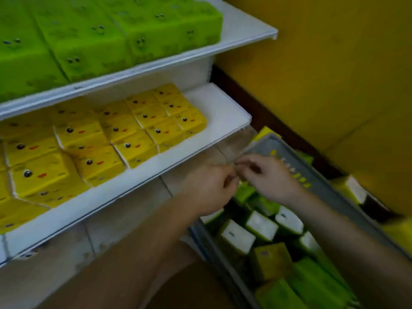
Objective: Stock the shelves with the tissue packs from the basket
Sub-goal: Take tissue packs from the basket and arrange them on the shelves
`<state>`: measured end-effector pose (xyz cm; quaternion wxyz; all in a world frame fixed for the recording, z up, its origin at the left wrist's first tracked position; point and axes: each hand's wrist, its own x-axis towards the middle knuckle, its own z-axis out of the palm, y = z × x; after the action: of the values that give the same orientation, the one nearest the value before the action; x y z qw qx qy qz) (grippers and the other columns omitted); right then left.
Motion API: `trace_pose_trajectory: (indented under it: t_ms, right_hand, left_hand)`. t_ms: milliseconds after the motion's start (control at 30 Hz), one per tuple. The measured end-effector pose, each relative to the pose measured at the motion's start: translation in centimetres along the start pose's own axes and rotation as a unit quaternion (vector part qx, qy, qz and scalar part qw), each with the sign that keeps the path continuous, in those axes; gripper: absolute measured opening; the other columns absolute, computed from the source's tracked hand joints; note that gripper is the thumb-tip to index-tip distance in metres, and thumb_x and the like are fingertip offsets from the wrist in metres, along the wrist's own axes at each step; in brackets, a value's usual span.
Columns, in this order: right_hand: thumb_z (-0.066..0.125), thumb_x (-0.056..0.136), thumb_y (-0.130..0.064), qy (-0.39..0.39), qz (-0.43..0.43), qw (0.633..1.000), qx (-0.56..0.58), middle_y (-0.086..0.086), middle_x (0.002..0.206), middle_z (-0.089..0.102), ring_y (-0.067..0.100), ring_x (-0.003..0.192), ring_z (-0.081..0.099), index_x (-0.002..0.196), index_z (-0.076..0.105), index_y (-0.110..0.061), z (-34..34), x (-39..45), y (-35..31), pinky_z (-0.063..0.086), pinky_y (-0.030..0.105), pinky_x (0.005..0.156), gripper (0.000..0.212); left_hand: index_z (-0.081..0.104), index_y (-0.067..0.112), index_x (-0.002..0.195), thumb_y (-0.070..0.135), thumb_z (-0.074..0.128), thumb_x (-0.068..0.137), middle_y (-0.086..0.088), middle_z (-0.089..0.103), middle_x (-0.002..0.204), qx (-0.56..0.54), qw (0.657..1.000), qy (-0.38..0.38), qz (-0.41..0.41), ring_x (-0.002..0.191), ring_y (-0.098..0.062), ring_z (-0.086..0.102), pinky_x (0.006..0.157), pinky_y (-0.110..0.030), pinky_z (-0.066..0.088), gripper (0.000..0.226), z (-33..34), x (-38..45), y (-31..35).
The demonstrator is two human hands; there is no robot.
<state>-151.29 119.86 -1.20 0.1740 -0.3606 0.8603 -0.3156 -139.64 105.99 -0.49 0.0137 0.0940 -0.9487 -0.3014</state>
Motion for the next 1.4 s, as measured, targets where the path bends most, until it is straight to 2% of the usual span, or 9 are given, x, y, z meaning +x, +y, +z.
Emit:
trace_pose_trajectory:
  t_ms: [300, 467, 567, 633, 733, 833, 1000, 1233, 1400]
  right_hand:
    - [0.060, 0.084, -0.036, -0.230, 0.157, 0.933, -0.229, 0.005, 0.123, 0.061, 0.029, 0.112, 0.059, 0.126, 0.057, -0.029, 0.3, -18.0, 12.4, 0.051, 0.036, 0.086, 0.042]
    - [0.064, 0.079, -0.028, -0.210, 0.153, 0.914, -0.310, 0.010, 0.155, 0.017, 0.034, 0.137, 0.030, 0.151, 0.018, -0.026, 2.5, -20.5, 15.7, 0.049, 0.043, 0.095, 0.086]
    - [0.067, 0.079, -0.027, -0.161, 0.223, 0.906, -0.322, 0.013, 0.152, 0.026, 0.035, 0.135, 0.032, 0.155, 0.008, -0.017, 3.0, -19.2, 16.0, 0.048, 0.043, 0.094, 0.097]
    - [0.067, 0.079, -0.036, -0.170, 0.226, 0.889, -0.361, 0.011, 0.139, 0.044, 0.034, 0.126, 0.040, 0.148, 0.028, -0.012, 2.8, -18.7, 16.3, 0.047, 0.041, 0.092, 0.083]
    - [0.068, 0.071, -0.040, -0.087, 0.157, 0.918, -0.353, 0.007, 0.118, 0.056, 0.032, 0.110, 0.048, 0.122, 0.054, -0.016, 1.6, -18.9, 15.6, 0.050, 0.041, 0.082, 0.058]
    - [0.073, 0.062, -0.034, 0.048, 0.050, 0.953, -0.296, 0.006, 0.121, 0.055, 0.032, 0.104, 0.051, 0.121, 0.058, -0.014, -0.4, -19.7, 13.8, 0.050, 0.043, 0.082, 0.065]
    - [0.078, 0.069, -0.012, 0.206, -0.112, 0.935, -0.267, 0.014, 0.139, 0.047, 0.038, 0.113, 0.052, 0.126, 0.051, -0.014, -1.3, -20.1, 10.3, 0.042, 0.045, 0.096, 0.063]
    - [0.067, 0.087, -0.038, 0.217, -0.117, 0.966, -0.073, 0.008, 0.146, 0.039, 0.025, 0.133, 0.044, 0.126, 0.057, -0.012, -3.2, -16.0, 5.3, 0.046, 0.048, 0.097, 0.048]
    - [0.057, 0.088, -0.058, 0.197, -0.055, 0.972, 0.116, -0.017, 0.138, 0.041, 0.010, 0.117, 0.057, 0.134, 0.036, -0.052, -3.7, -9.4, -0.6, 0.055, 0.036, 0.087, 0.050]
  left_hand:
    - [0.065, 0.022, 0.107, 0.031, 0.050, 0.095, -0.008, 0.068, 0.109, -0.001, 0.968, -0.250, -0.003, 0.105, -0.029, 0.062, 0.083, -0.038, 0.052, 0.021, 13.9, -2.8, 8.5]
    - [0.060, 0.025, 0.103, 0.028, 0.049, 0.096, -0.007, 0.065, 0.109, 0.005, 0.950, -0.312, -0.022, 0.103, -0.029, 0.060, 0.074, -0.035, 0.045, 0.014, 16.7, -3.8, 8.0]
    - [0.058, 0.020, 0.100, 0.030, 0.047, 0.099, -0.007, 0.065, 0.104, -0.005, 0.948, -0.316, -0.034, 0.097, -0.027, 0.061, 0.075, -0.038, 0.048, 0.015, 17.0, -4.3, 7.6]
    - [0.059, 0.016, 0.104, 0.032, 0.045, 0.101, -0.007, 0.065, 0.102, -0.018, 0.948, -0.315, -0.044, 0.093, -0.025, 0.061, 0.077, -0.040, 0.049, 0.022, 16.9, -4.6, 7.4]
    - [0.058, 0.018, 0.111, 0.036, 0.043, 0.102, -0.004, 0.066, 0.104, -0.075, 0.952, -0.283, -0.085, 0.096, -0.024, 0.060, 0.081, -0.037, 0.048, 0.025, 16.3, -4.4, 7.1]
    - [0.052, 0.020, 0.122, 0.053, 0.041, 0.099, -0.007, 0.064, 0.115, -0.206, 0.932, -0.218, -0.202, 0.103, -0.027, 0.063, 0.089, -0.038, 0.052, 0.042, 15.1, -3.3, 7.0]
    - [0.054, 0.024, 0.122, 0.052, 0.055, 0.094, -0.007, 0.070, 0.110, -0.558, 0.739, -0.180, -0.333, 0.087, -0.032, 0.074, 0.078, -0.044, 0.061, 0.040, 12.0, -2.0, 8.5]
    - [0.053, 0.017, 0.121, 0.028, 0.067, 0.091, -0.011, 0.067, 0.116, -0.600, 0.758, 0.013, -0.256, 0.096, -0.027, 0.072, 0.070, -0.038, 0.061, 0.035, 6.0, -1.5, 6.1]
    - [0.054, 0.025, 0.121, 0.025, 0.067, 0.091, -0.007, 0.063, 0.123, -0.624, 0.739, 0.113, -0.226, 0.101, -0.033, 0.070, 0.075, -0.049, 0.060, 0.032, 0.6, -2.1, 4.5]
